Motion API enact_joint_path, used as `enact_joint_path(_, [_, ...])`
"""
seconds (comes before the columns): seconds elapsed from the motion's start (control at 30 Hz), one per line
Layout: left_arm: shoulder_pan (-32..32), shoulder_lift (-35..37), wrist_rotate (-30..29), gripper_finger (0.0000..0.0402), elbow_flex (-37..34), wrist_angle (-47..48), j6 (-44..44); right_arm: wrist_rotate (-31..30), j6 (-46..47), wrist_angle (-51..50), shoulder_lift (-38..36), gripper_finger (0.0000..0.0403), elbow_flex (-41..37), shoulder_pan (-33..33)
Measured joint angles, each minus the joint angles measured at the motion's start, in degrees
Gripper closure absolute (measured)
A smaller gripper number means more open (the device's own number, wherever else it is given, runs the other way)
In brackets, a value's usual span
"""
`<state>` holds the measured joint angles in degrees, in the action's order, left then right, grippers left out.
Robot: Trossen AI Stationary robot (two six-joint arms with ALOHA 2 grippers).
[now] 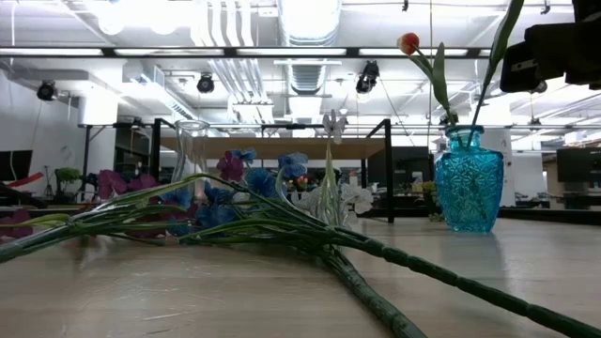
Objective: Pick and place flowers into a vace then onto a shelf
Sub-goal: Put the pink tulip into the transparent vase
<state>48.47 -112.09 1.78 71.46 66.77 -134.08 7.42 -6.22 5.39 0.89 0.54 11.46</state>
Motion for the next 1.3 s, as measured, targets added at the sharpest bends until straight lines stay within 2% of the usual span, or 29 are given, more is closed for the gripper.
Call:
enact_joint_path(0.27, [0.15,-0.03,0.36,0.0269,-4.52,-4.55,1.59,0.04,0.20,0.00,-0.02,0.0394,0.02,-0.02])
enact_joint_path(0.57, [-0.03,0.13,3.51,0.0291,-4.50,-4.78,1.52,0.07,0.20,-0.02,0.00,0.0394,0.02,0.00])
enact_joint_path(1.03, [0.40,0.18,4.22,0.0395,-4.11,-5.70,4.93,0.04,0.22,-0.07,0.00,0.0394,0.02,-0.01])
enact_joint_path(1.3, [1.38,3.67,3.27,0.0381,-4.04,-4.88,3.30,0.04,0.22,-0.07,0.00,0.0394,0.02,-0.02])
